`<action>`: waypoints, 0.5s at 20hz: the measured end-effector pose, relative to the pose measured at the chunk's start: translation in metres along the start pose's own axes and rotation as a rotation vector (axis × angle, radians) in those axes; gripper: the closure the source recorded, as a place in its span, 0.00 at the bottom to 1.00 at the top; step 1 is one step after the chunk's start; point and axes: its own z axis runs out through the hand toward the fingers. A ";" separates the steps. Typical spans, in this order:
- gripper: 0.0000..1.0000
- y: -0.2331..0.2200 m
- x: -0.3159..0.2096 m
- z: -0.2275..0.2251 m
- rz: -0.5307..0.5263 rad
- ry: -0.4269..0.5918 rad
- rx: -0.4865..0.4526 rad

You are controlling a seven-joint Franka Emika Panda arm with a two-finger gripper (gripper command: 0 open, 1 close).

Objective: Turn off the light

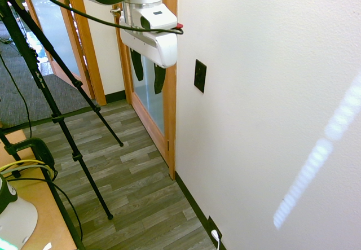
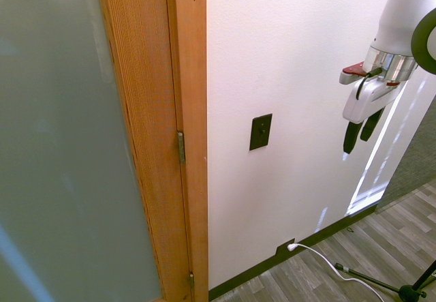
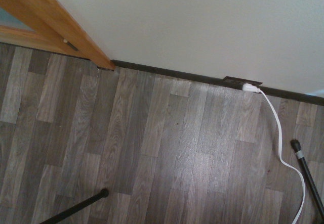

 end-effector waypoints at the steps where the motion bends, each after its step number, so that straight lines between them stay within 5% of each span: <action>1: 0.00 0.000 0.000 0.001 0.000 -0.001 -0.001; 4: 0.00 -0.018 -0.009 -0.004 0.011 0.015 0.021; 10: 0.00 -0.125 -0.011 0.018 0.124 0.044 0.097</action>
